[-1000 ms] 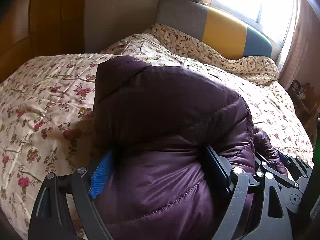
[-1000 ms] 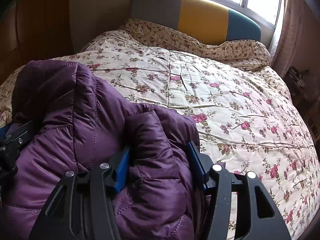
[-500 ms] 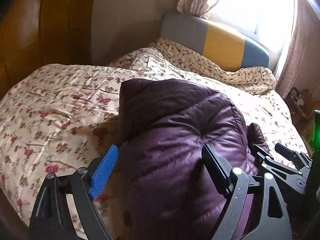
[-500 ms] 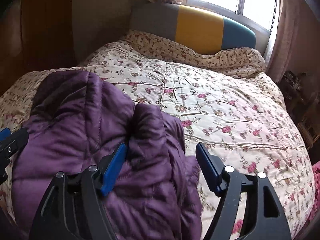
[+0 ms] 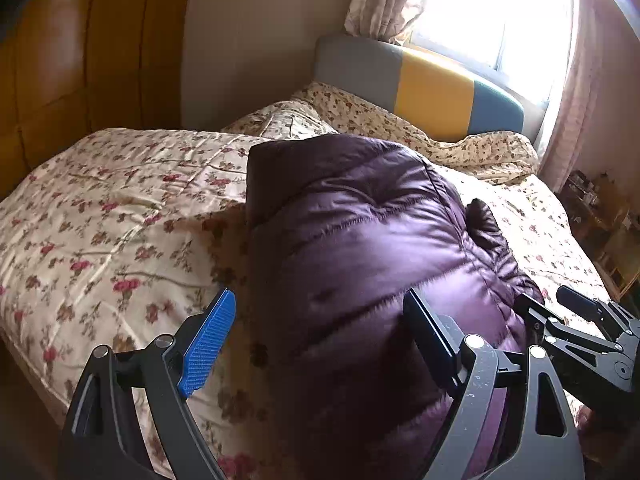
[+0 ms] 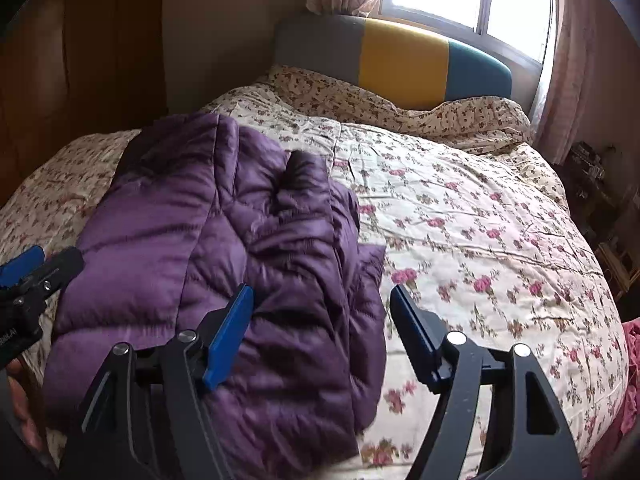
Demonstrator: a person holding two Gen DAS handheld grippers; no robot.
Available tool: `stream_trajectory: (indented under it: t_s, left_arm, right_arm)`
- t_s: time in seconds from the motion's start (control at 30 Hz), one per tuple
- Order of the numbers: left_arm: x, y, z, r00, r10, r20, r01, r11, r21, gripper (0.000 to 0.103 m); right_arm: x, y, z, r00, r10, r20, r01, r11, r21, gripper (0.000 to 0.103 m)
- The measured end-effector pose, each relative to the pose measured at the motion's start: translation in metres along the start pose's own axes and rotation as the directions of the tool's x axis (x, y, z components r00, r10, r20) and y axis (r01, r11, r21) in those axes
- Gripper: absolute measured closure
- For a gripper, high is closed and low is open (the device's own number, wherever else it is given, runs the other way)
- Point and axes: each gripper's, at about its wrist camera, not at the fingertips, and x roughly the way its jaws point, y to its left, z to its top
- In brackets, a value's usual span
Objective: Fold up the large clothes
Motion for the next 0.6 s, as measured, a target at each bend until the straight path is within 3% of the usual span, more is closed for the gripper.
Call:
stream_trajectory:
  t_s: [0.33,0.6]
  left_arm:
    - [0.021,0.001,-0.018,0.998,-0.023,-0.06,0.023,1.0,0.003,0.018]
    - [-0.007,-0.004,-0.012,0.999,0.033,-0.013,-0.033,0.999,0.014,0.016]
  right_arm:
    - [0.026,0.0,-0.02,0.999,0.007,-0.052,-0.006,1.0,0.009,0.036]
    - [0.001,0.0,-0.013,1.0,0.003,-0.02,-0.003,1.0,0.023,0.032]
